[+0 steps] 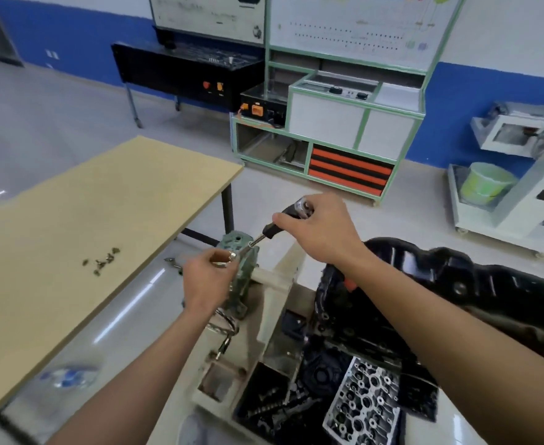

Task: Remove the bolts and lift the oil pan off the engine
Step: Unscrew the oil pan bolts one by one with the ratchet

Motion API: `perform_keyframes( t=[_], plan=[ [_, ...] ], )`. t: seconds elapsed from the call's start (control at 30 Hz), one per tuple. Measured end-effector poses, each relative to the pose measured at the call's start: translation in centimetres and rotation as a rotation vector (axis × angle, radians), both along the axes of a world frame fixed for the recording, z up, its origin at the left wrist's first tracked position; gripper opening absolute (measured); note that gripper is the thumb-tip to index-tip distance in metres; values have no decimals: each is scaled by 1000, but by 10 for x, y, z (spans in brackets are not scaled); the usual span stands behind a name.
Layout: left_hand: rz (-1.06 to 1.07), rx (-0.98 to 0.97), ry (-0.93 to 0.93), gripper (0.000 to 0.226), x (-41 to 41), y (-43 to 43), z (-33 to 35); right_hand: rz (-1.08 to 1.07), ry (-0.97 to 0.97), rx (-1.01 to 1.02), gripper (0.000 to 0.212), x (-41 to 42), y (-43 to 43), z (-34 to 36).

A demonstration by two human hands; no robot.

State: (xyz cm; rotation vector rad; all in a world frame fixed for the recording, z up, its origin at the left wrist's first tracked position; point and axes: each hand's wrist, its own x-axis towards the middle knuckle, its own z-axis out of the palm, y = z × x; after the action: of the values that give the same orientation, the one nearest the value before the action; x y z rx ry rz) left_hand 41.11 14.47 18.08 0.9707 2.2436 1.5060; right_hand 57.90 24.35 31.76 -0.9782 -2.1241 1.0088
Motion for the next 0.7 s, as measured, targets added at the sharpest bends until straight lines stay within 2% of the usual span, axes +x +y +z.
perform_keyframes(
  t=[0.13,0.27,0.37,0.4,0.53,0.6,0.7],
  plan=[
    [134,-29,-33,10,-117,-23,-19,25,71,-113,40,-104,1,-31],
    [240,-115,-3,23,-235,-50,-57,89,129,-231,48,-219,0,-65],
    [307,-243,-31,2,-310,-70,-96,63,145,-351,42,-296,-4,-95],
    [323,-279,-41,6,-331,-75,-107,32,141,-418,38,-317,-5,-108],
    [335,-338,-80,8,-386,-82,-148,-76,85,-669,35,-377,-8,-158],
    [311,-383,-95,14,-402,-81,-165,-95,47,-700,29,-395,-9,-175],
    [302,-427,-129,19,-416,-82,-186,-106,21,-722,37,-412,-8,-193]
  ],
)
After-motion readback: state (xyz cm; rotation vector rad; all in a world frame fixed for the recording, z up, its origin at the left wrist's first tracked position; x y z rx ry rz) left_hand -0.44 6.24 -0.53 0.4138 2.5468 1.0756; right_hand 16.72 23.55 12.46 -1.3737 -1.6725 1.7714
